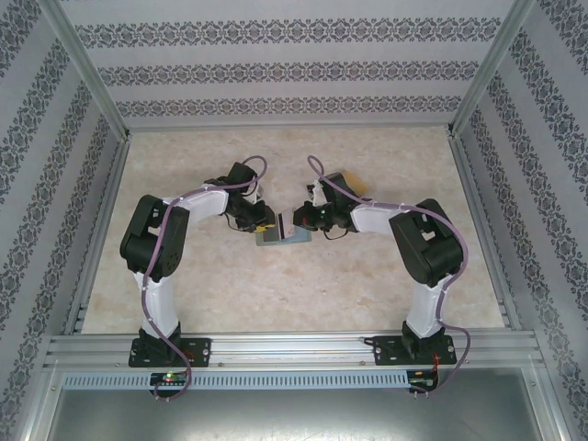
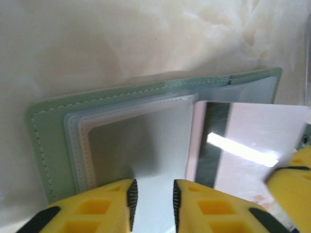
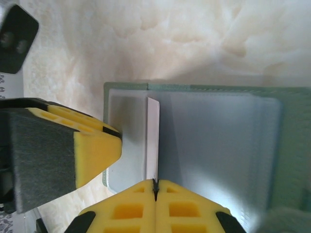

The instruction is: Take the credit cards out of the card holder

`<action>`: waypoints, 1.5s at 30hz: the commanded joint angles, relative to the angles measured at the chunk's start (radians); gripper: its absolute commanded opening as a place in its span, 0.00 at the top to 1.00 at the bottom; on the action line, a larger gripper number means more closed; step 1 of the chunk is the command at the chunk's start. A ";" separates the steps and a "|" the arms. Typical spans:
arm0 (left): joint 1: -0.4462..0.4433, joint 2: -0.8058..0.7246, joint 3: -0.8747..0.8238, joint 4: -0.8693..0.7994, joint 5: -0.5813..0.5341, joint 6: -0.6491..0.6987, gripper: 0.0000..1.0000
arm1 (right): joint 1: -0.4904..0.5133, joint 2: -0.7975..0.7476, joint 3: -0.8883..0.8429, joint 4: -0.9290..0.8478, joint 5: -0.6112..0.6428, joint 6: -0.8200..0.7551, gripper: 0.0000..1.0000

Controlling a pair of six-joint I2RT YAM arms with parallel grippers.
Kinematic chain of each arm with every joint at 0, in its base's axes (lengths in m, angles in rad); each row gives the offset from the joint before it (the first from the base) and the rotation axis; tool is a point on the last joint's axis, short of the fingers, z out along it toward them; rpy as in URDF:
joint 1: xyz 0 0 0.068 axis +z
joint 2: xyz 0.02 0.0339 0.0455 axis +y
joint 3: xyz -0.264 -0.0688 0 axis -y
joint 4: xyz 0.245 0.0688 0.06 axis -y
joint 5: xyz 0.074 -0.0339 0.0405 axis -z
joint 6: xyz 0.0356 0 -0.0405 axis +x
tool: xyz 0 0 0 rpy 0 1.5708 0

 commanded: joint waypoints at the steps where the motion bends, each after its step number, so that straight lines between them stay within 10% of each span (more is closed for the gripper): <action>1: -0.001 -0.009 -0.018 -0.036 -0.038 -0.004 0.65 | -0.025 -0.058 -0.030 -0.013 -0.035 -0.104 1.00; 18: 0.031 -0.296 -0.036 0.243 0.145 -0.120 0.13 | -0.132 -0.273 -0.067 0.203 -0.313 0.058 1.00; 24: 0.031 -0.258 -0.019 0.499 0.308 -0.237 0.12 | -0.165 -0.280 -0.057 0.357 -0.396 0.220 1.00; 31: 0.030 -0.250 -0.014 0.621 0.391 -0.329 0.31 | -0.179 -0.285 -0.043 0.442 -0.418 0.333 1.00; 42: 0.031 -0.280 -0.053 0.701 0.399 -0.398 0.90 | -0.182 -0.250 -0.029 0.582 -0.416 0.474 1.00; 45: 0.030 -0.285 -0.057 0.709 0.377 -0.417 1.00 | -0.174 -0.259 -0.050 0.610 -0.387 0.483 0.82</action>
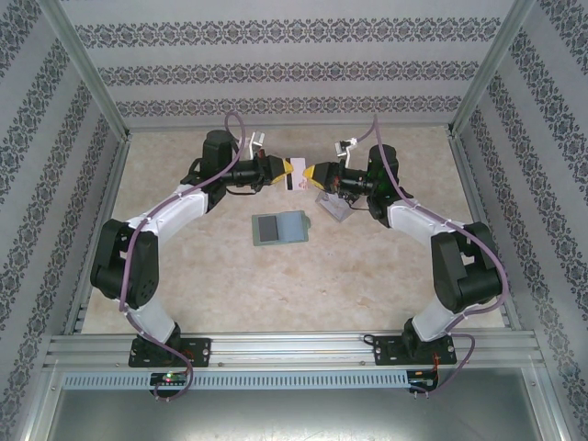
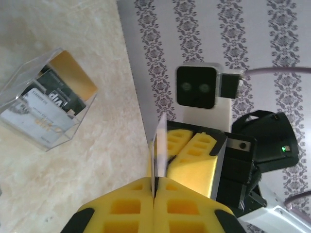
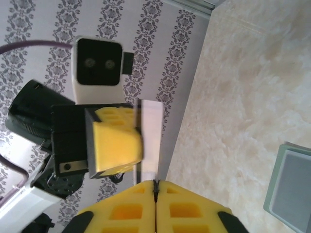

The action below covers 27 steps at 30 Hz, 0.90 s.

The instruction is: Take the credit cards out of the card holder

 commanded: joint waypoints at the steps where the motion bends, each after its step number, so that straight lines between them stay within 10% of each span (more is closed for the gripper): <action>1: 0.004 -0.024 -0.020 0.055 -0.020 -0.037 1.00 | 0.010 -0.018 -0.001 0.115 0.018 0.025 0.77; 8: 0.005 -0.042 -0.038 0.081 -0.054 -0.082 1.00 | 0.053 0.000 0.000 0.180 0.060 0.092 0.70; 27: 0.004 -0.020 -0.048 0.030 -0.079 -0.079 0.98 | 0.056 0.058 0.043 0.183 0.040 0.101 0.97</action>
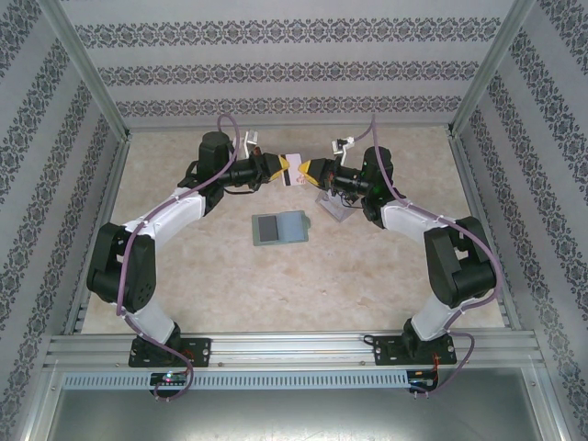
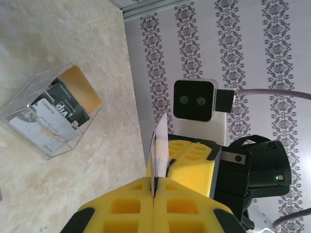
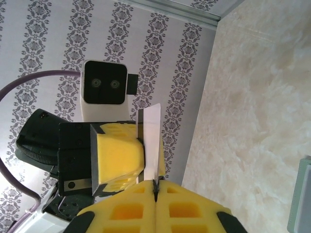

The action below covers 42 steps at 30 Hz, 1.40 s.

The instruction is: Take the credit cards out of the card holder

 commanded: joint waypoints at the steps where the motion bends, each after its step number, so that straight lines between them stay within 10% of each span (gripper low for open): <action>1: 0.000 0.006 -0.006 -0.038 -0.014 0.015 0.93 | 0.018 0.012 0.042 0.039 -0.031 -0.034 1.00; 11: 0.033 -0.005 -0.034 -0.341 -0.154 0.213 0.37 | -0.078 -0.020 0.063 -0.443 0.092 -0.540 1.00; 20: 0.068 -0.007 -0.037 -0.572 -0.316 0.351 0.11 | -0.131 -0.017 0.189 -0.896 0.384 -1.068 1.00; 42: 0.082 -0.005 -0.008 -0.674 -0.367 0.455 0.01 | -0.168 0.164 0.404 -1.200 0.460 -1.567 1.00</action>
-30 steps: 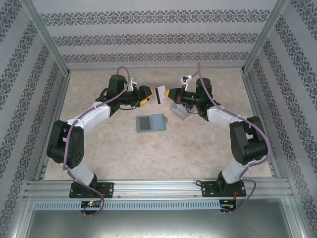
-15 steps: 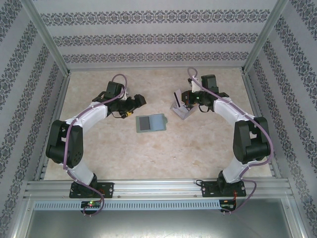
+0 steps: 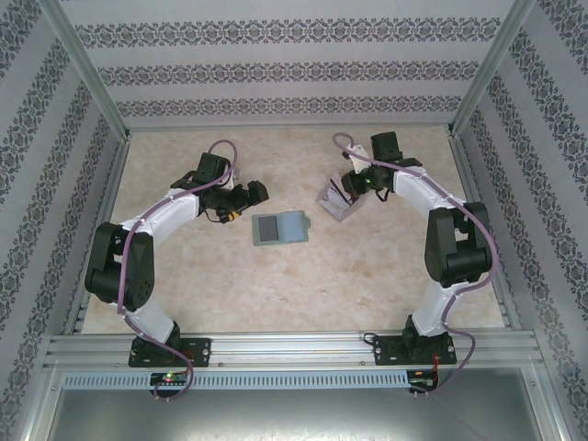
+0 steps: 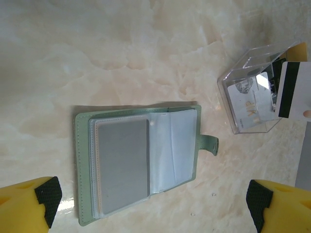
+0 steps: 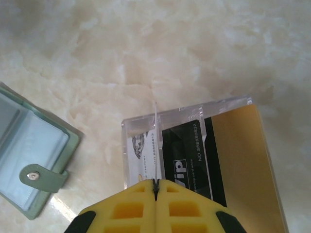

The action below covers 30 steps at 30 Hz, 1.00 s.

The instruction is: Take the credit cards out of the card holder

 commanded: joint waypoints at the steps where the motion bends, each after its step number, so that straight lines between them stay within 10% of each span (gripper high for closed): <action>1: 0.014 -0.004 0.029 -0.037 -0.009 0.029 0.01 | -0.008 0.027 0.044 -0.075 -0.022 -0.083 1.00; 12: 0.017 -0.002 0.029 -0.041 -0.004 0.035 0.01 | -0.008 0.058 0.063 -0.119 -0.070 -0.115 0.99; 17: 0.019 0.000 0.032 -0.046 -0.008 0.034 0.01 | -0.005 0.071 0.101 -0.147 -0.007 -0.040 0.70; 30: 0.065 -0.030 0.007 -0.087 -0.097 0.027 0.01 | 0.171 -0.120 -0.018 -0.062 0.268 0.331 0.53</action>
